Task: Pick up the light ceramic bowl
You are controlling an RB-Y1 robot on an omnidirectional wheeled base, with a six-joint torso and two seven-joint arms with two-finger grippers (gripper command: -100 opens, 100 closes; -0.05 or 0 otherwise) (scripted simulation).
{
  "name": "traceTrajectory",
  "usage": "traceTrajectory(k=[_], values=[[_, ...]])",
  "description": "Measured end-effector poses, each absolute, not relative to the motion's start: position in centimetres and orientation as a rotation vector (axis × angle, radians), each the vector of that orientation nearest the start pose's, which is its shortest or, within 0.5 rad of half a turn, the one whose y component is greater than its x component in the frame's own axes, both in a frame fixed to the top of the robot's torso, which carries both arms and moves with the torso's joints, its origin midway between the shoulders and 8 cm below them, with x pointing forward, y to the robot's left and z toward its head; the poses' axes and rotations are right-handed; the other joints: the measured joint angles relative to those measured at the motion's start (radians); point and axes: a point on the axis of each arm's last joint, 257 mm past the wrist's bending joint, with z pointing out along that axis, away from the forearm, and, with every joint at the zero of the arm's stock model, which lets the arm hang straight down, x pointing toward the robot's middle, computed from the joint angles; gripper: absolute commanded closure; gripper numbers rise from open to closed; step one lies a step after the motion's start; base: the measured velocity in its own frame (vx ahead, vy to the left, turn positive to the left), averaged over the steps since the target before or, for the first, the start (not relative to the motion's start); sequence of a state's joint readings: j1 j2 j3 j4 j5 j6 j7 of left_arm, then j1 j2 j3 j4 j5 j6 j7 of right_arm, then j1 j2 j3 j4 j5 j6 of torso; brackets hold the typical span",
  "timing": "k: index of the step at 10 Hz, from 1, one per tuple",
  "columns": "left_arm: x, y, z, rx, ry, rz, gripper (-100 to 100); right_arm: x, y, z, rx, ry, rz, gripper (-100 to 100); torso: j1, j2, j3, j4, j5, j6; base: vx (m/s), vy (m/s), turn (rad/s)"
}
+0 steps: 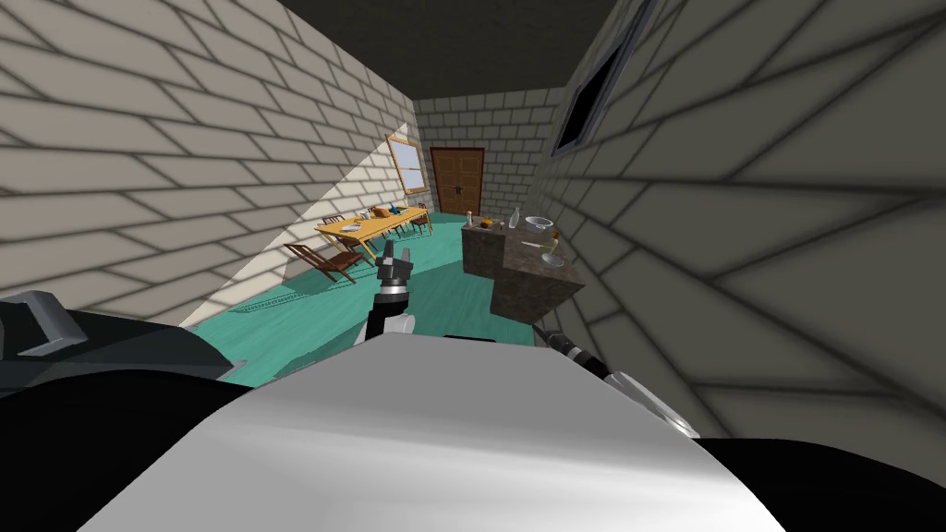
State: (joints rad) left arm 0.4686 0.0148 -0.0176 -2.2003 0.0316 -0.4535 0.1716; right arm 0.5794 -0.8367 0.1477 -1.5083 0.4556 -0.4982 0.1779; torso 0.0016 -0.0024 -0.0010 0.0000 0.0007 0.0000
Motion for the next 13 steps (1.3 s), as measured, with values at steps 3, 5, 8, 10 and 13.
traceTrajectory(k=[3,5,8,10,13], values=[[36.9,27.7,-1.1,-0.822,0.619,-1.483,0,26.1,-42.2,-40.3,-0.121,2.183,0.354,-100,0.0,-0.001,0.0,0.0,0.0,0.0,0.056,0.054,0.098],[36.9,27.7,-1.1,-0.822,0.619,-1.483,0,25.1,-45.3,-40.6,-0.204,2.234,0.269,-100,-0.001,-0.002,-0.001,0.0,0.0,0.0,0.077,0.045,0.087],[36.9,27.7,-1.1,-0.822,0.619,-1.483,0,24.7,-50.2,-40.5,-0.343,2.301,0.13,-100,0.0,-0.003,-0.002,-0.001,0.0,0.0,0.079,0.046,0.075],[36.9,27.7,-1.1,-0.822,0.619,-1.483,0,24.2,-53.3,-40.0,-0.426,2.335,0.044,-100,-0.001,-0.004,-0.002,-0.001,0.0,0.0,0.106,0.024,0.081],[36.9,27.7,-1.1,-0.822,0.619,-1.483,0,23.2,-57.8,-39.1,-0.526,2.377,-0.075,-100,-0.002,-0.004,-0.003,-0.001,-0.001,0.001,0.11,0.021,0.087]])
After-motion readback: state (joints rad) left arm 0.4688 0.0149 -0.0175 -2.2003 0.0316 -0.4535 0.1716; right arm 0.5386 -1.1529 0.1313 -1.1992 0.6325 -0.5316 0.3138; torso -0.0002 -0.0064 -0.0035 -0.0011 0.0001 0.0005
